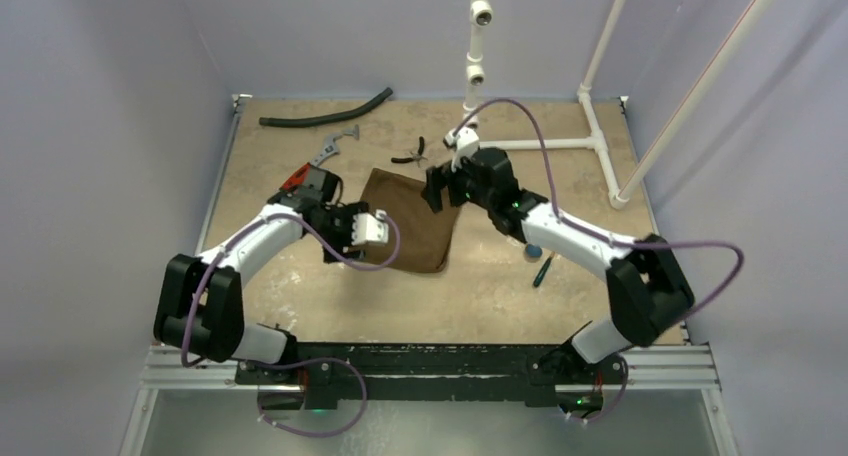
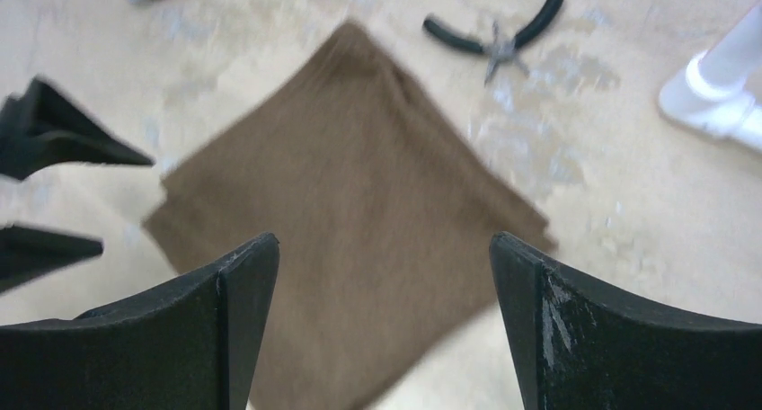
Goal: Fold the napkin into a case and place the utensils inside
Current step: Pick up the lower triangle-folded napkin from the center of the board.
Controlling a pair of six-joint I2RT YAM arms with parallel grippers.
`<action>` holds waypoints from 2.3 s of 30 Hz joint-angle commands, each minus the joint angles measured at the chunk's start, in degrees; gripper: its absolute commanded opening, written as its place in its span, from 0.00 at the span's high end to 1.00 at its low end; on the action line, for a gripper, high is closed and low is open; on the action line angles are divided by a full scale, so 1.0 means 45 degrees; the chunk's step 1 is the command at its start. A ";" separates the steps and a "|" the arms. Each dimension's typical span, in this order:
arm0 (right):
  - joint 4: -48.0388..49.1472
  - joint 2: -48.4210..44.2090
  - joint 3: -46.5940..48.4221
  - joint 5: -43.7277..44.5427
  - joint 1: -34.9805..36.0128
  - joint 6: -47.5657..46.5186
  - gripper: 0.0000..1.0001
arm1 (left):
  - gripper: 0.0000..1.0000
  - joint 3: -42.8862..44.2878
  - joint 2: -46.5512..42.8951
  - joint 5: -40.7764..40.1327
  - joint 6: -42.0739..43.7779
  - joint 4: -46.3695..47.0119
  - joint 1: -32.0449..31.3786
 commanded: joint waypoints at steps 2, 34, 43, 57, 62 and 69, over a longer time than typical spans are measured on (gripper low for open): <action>0.0430 -0.2867 -0.3483 -0.0602 0.0895 -0.3801 0.11 | 0.25 -0.1017 0.0872 -0.0395 0.1495 0.1364 -0.1509; 0.1349 0.1578 -0.3157 -0.1338 0.3032 -0.4586 0.18 | 0.93 -0.0225 0.5237 -0.1991 0.2077 0.2359 -0.0851; 0.2831 0.2022 -0.4048 -0.2112 0.3051 -0.1692 0.61 | 1.00 -0.0340 0.4337 -0.0713 0.2887 0.1275 -0.0300; 0.4944 0.0135 -0.6472 -0.5231 0.3102 0.0599 1.00 | 1.00 -0.1402 0.1497 -0.0239 0.4651 -0.3822 -0.0200; 0.4287 0.0628 -0.5901 -0.7683 0.2876 0.1615 1.00 | 0.81 -0.0653 0.1334 -0.0153 0.4114 -0.4150 -0.0230; 0.4401 0.1396 -0.5417 -0.9580 0.1430 0.3287 1.00 | 0.15 0.0168 -0.0200 0.1072 0.3023 -0.2906 -0.0530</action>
